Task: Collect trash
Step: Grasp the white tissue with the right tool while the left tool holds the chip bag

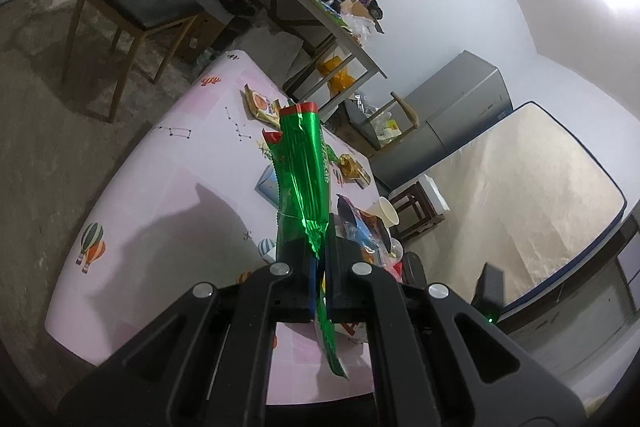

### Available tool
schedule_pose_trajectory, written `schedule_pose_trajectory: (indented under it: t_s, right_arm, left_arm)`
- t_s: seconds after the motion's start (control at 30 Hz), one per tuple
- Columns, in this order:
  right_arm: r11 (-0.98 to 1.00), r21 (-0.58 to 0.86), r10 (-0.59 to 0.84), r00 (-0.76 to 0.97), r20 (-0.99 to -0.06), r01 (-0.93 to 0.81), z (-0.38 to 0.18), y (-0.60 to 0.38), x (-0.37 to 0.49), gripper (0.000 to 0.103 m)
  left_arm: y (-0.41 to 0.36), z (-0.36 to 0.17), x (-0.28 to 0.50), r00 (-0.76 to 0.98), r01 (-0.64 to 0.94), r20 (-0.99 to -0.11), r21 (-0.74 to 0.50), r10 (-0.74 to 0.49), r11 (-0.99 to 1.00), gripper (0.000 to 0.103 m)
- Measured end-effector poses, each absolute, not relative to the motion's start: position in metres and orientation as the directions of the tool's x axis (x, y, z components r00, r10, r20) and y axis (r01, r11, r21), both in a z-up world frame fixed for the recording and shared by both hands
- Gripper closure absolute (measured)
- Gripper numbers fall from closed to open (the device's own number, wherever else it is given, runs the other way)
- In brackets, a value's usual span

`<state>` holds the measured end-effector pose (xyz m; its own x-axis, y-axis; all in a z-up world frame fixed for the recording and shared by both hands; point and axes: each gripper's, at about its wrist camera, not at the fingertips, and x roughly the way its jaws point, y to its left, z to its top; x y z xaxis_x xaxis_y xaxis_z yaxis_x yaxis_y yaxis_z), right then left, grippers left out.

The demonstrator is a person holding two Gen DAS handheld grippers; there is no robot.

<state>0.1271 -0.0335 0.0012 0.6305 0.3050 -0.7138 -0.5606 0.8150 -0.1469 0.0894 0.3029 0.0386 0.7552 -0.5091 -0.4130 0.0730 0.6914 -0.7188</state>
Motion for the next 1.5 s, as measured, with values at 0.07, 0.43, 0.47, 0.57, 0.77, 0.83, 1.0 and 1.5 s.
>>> schedule_pose_trajectory:
  t_s: [0.07, 0.43, 0.47, 0.57, 0.77, 0.83, 1.0, 1.5]
  right_arm:
    - [0.826, -0.122, 0.331, 0.65, -0.684, -0.55, 0.013, -0.037, 0.131, 0.1]
    - [0.812, 0.11, 0.526, 0.638, -0.562, -0.573, 0.065, -0.068, 0.13, 0.1]
    - [0.795, 0.113, 0.541, 0.612, -0.577, -0.596, 0.061, -0.068, 0.127, 0.099]
    - [0.766, 0.057, 0.519, 0.565, -0.641, -0.64, 0.041, -0.061, 0.115, 0.06]
    - [0.742, -0.107, 0.398, 0.563, -0.724, -0.662, -0.005, -0.046, 0.1, 0.053]
    - [0.741, -0.154, 0.356, 0.576, -0.736, -0.654, -0.016, -0.042, 0.104, 0.054]
    - [0.748, -0.148, 0.348, 0.573, -0.742, -0.647, -0.024, -0.039, 0.115, 0.095]
    - [0.817, -0.059, 0.446, 0.693, -0.566, -0.574, 0.035, -0.05, 0.13, 0.103]
  left_arm:
    - [0.3, 0.04, 0.09, 0.758, 0.08, -0.412, -0.71, -0.505, 0.699, 0.102]
    - [0.287, 0.06, 0.082, 0.793, 0.102, -0.41, -0.639, -0.45, 0.762, 0.102]
    - [0.286, 0.061, 0.082, 0.795, 0.101, -0.411, -0.636, -0.447, 0.765, 0.102]
    - [0.286, 0.06, 0.082, 0.793, 0.093, -0.418, -0.636, -0.443, 0.766, 0.102]
    - [0.287, 0.057, 0.084, 0.787, 0.078, -0.429, -0.643, -0.443, 0.762, 0.102]
    - [0.287, 0.057, 0.084, 0.787, 0.077, -0.43, -0.643, -0.443, 0.762, 0.102]
    - [0.287, 0.056, 0.084, 0.787, 0.077, -0.43, -0.644, -0.443, 0.761, 0.102]
    - [0.286, 0.053, 0.084, 0.791, 0.078, -0.424, -0.646, -0.442, 0.759, 0.102]
